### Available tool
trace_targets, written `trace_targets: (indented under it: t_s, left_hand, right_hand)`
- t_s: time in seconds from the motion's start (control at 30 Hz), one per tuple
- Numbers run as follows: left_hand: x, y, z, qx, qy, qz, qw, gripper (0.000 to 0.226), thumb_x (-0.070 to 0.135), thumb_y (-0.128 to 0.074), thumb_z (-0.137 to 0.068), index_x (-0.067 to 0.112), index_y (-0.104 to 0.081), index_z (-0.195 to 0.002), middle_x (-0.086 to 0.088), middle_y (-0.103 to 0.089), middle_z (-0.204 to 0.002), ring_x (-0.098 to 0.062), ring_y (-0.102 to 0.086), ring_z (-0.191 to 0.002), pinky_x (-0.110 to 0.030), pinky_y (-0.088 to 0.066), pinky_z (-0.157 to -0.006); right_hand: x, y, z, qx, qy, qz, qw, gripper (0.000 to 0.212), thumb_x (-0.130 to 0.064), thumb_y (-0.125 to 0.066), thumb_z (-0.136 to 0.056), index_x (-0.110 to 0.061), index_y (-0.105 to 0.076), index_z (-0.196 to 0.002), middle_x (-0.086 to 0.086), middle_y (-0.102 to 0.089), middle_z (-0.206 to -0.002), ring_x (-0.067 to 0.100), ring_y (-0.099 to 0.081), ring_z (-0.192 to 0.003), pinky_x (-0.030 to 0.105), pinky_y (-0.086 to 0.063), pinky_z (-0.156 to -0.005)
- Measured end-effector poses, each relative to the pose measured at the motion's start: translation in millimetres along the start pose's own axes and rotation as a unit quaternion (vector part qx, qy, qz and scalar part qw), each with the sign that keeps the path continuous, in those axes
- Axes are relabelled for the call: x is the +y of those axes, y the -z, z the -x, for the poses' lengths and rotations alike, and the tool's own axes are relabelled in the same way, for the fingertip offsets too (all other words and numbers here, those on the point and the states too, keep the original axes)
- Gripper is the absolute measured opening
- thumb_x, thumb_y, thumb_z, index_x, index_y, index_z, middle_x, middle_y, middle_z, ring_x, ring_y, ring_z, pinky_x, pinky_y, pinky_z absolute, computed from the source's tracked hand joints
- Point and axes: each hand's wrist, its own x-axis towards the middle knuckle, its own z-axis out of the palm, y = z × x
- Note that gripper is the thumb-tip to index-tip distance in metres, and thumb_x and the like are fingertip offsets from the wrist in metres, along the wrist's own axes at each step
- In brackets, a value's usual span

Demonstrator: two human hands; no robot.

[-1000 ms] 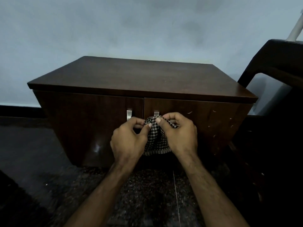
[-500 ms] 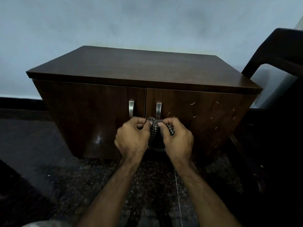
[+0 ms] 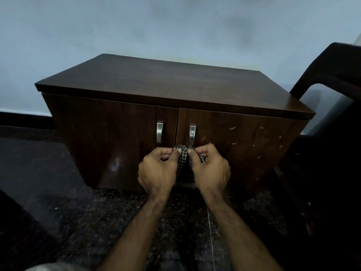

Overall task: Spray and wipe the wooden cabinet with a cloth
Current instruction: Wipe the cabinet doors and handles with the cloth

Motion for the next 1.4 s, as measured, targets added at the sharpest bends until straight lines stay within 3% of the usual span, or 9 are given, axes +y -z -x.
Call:
trace_targets:
  t_s: [0.23,0.47,0.63,0.87,1.0,1.1,1.27,1.33,1.4]
  left_hand:
    - [-17.1,2.1,0.6,-0.021,0.033,0.008,0.999,0.020,0.055,-0.079,-0.076,0.036,-0.073,-0.076,0.019,-0.072,-0.071,-0.002,-0.069,-0.072,-0.031,-0.059,-0.071]
    - [2.7,17.8,-18.3,0.010,0.005,0.055,0.998,0.024,0.055,-0.081,-0.073,0.032,-0.073,-0.071,0.016,-0.072,-0.063,0.000,-0.069,-0.062,-0.026,-0.056,-0.061]
    - [-13.4,18.6,-16.7,-0.033,0.022,-0.005,0.999,0.023,0.054,-0.081,-0.073,0.032,-0.074,-0.072,0.017,-0.071,-0.065,-0.001,-0.069,-0.065,-0.032,-0.061,-0.068]
    - [-12.6,10.1,-16.1,-0.036,-0.018,0.046,0.998,0.021,0.052,-0.081,-0.075,0.032,-0.075,-0.077,0.016,-0.074,-0.069,-0.004,-0.071,-0.065,-0.034,-0.062,-0.065]
    - [-23.8,6.2,-8.2,-0.028,-0.059,-0.024,0.998,0.021,0.054,-0.077,-0.079,0.034,-0.072,-0.081,0.009,-0.065,-0.064,-0.007,-0.064,-0.060,-0.032,-0.056,-0.058]
    - [-37.9,0.7,-1.9,-0.064,-0.060,-0.055,0.995,0.020,0.054,-0.070,-0.085,0.035,-0.066,-0.088,0.009,-0.064,-0.055,-0.007,-0.063,-0.056,-0.038,-0.058,-0.062]
    - [-45.7,-13.4,6.9,-0.186,-0.047,0.089,0.977,0.012,0.041,-0.065,-0.095,0.032,-0.057,-0.095,0.012,-0.078,-0.076,-0.006,-0.075,-0.073,-0.048,-0.062,-0.076]
    - [-47.4,-14.9,9.2,-0.206,-0.038,0.136,0.968,0.010,0.039,-0.066,-0.096,0.032,-0.059,-0.096,0.008,-0.079,-0.083,-0.013,-0.076,-0.082,-0.053,-0.061,-0.081]
    - [-48.7,-13.7,13.0,-0.220,-0.042,0.163,0.961,0.009,0.040,-0.067,-0.095,0.034,-0.060,-0.097,0.003,-0.080,-0.087,-0.025,-0.076,-0.087,-0.058,-0.060,-0.081]
  right_hand:
    - [7.6,-17.1,16.7,-0.036,-0.088,-0.027,0.995,0.025,-0.056,-0.070,-0.085,-0.031,-0.066,-0.086,-0.015,-0.071,-0.082,0.012,-0.070,-0.078,0.039,-0.058,-0.074]
    - [-32.7,-29.6,14.3,0.076,-0.141,-0.144,0.976,0.032,-0.059,-0.077,-0.078,-0.030,-0.063,-0.075,-0.013,-0.069,-0.070,0.007,-0.067,-0.066,0.033,-0.057,-0.065]
    - [-11.3,-43.4,34.2,0.054,-0.215,-0.169,0.960,0.033,-0.059,-0.078,-0.076,-0.033,-0.059,-0.070,-0.010,-0.070,-0.072,0.013,-0.069,-0.070,0.040,-0.059,-0.071]
    - [-9.2,-25.3,10.6,0.059,-0.153,-0.154,0.974,0.032,-0.055,-0.081,-0.076,-0.027,-0.065,-0.075,-0.012,-0.071,-0.074,0.009,-0.068,-0.071,0.039,-0.059,-0.068]
    - [8.8,-21.4,16.8,0.041,-0.132,-0.082,0.987,0.040,-0.067,-0.076,-0.074,-0.029,-0.066,-0.082,-0.014,-0.070,-0.076,0.010,-0.067,-0.072,0.037,-0.057,-0.068]
    - [19.1,-21.8,24.3,0.038,-0.151,-0.029,0.987,0.045,-0.073,-0.074,-0.070,-0.031,-0.066,-0.086,-0.015,-0.066,-0.076,0.016,-0.068,-0.077,0.035,-0.055,-0.069]
    - [37.7,-16.9,31.4,0.018,-0.215,-0.015,0.976,0.056,-0.076,-0.073,-0.068,-0.033,-0.062,-0.103,-0.009,-0.064,-0.104,0.018,-0.063,-0.098,0.038,-0.054,-0.080]
    - [45.7,-16.7,40.5,-0.024,-0.269,-0.109,0.957,0.061,-0.074,-0.075,-0.067,-0.029,-0.061,-0.105,-0.005,-0.067,-0.101,0.019,-0.068,-0.088,0.039,-0.058,-0.075]
    - [43.7,-14.6,47.1,-0.072,-0.331,-0.274,0.900,0.047,-0.056,-0.078,-0.078,-0.024,-0.060,-0.107,0.002,-0.072,-0.096,0.020,-0.072,-0.072,0.036,-0.060,-0.063]
